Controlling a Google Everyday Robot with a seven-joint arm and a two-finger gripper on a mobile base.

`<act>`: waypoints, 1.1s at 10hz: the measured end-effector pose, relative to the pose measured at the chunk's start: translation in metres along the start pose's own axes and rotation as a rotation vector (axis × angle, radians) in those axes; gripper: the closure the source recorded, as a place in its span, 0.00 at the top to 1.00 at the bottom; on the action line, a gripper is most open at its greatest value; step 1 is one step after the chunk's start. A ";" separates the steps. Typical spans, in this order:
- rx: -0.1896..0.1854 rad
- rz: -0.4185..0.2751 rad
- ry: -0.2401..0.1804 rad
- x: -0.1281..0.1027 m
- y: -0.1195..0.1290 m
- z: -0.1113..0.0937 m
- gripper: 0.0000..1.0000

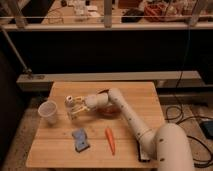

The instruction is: Stand the bottle upright

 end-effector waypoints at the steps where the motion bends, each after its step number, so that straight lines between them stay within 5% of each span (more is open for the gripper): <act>1: -0.001 0.002 0.004 0.001 -0.001 -0.002 0.00; 7: -0.016 0.015 0.019 0.009 -0.005 0.000 0.04; 11: -0.032 0.028 0.041 0.017 -0.003 0.002 0.42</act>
